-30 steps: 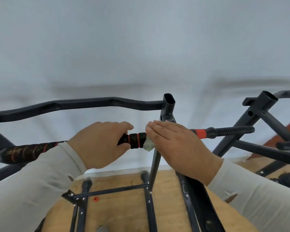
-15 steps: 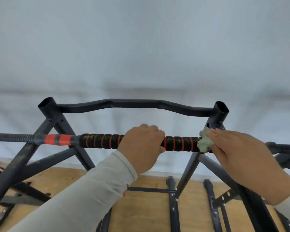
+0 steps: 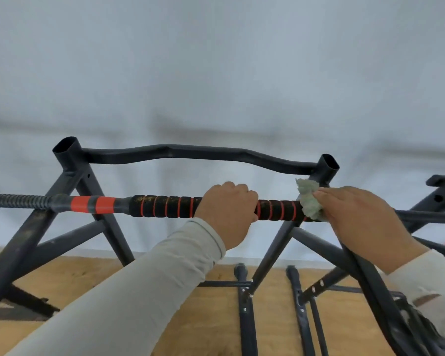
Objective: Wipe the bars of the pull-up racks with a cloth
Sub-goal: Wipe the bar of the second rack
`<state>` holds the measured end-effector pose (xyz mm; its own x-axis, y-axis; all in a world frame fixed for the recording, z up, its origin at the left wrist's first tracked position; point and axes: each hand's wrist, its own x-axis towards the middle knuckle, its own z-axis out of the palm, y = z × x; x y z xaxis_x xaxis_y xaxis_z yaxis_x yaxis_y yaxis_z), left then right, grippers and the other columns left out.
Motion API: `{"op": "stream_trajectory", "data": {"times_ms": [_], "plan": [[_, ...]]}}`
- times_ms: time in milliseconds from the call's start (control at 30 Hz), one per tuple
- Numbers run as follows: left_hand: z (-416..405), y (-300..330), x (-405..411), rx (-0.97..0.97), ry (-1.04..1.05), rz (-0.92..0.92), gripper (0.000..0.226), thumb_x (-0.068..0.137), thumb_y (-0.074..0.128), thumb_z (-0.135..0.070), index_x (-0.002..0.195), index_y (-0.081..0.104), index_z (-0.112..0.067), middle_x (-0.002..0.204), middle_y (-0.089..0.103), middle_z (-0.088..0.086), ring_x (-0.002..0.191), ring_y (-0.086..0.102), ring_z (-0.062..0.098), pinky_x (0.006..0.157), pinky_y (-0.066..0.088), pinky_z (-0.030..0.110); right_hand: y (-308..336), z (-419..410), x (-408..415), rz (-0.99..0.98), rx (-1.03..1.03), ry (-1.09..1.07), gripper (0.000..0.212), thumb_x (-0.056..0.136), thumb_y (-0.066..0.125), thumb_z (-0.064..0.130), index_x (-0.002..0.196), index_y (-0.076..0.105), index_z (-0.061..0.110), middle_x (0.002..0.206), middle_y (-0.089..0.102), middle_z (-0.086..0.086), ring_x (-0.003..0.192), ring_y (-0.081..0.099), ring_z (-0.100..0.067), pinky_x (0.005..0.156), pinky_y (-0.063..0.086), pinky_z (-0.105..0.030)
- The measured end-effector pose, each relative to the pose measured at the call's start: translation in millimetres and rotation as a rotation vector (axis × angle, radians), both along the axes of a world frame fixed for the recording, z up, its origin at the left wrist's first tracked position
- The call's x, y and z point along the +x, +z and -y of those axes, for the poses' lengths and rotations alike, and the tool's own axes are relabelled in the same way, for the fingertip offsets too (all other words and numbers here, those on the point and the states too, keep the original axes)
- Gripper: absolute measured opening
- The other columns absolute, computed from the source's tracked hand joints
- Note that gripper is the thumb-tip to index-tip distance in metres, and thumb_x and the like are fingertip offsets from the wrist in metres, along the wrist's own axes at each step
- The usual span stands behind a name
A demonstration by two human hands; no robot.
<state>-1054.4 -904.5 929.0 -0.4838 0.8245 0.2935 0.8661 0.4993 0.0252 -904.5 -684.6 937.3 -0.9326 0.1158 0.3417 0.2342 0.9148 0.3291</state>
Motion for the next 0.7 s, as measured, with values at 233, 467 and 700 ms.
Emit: {"op": "stream_trajectory", "data": {"times_ms": [233,467,700], "plan": [[1,1,0,-0.02,-0.008,-0.009,0.028,0.098,0.054,-0.047,0.116,0.057,-0.026,0.097,0.059,-0.005,0.086,0.056,0.015,0.082,0.051,0.031,5,49,-20,0.071,-0.236,-0.18,0.022,0.081,0.066,0.009,0.088,0.061,0.028,0.073,0.057,0.009,0.071,0.057,-0.016,0.071,0.051,-0.029],[2,-5,-10,-0.019,-0.024,-0.047,0.015,0.098,0.055,-0.039,0.103,0.062,-0.027,0.095,0.063,-0.008,0.086,0.058,0.016,0.075,0.046,0.028,-20,111,-48,-0.153,-0.369,0.054,0.017,0.09,0.063,0.012,0.105,0.068,0.019,0.106,0.072,0.001,0.097,0.064,-0.021,0.091,0.054,-0.038],[6,-2,-10,-0.013,-0.051,0.007,0.026,0.098,0.051,-0.052,0.112,0.059,-0.032,0.095,0.06,-0.01,0.085,0.056,0.013,0.078,0.05,0.028,5,42,15,0.028,-0.091,-0.163,0.017,0.083,0.074,0.017,0.099,0.069,0.017,0.098,0.072,-0.002,0.091,0.065,-0.025,0.083,0.056,-0.04]]}}
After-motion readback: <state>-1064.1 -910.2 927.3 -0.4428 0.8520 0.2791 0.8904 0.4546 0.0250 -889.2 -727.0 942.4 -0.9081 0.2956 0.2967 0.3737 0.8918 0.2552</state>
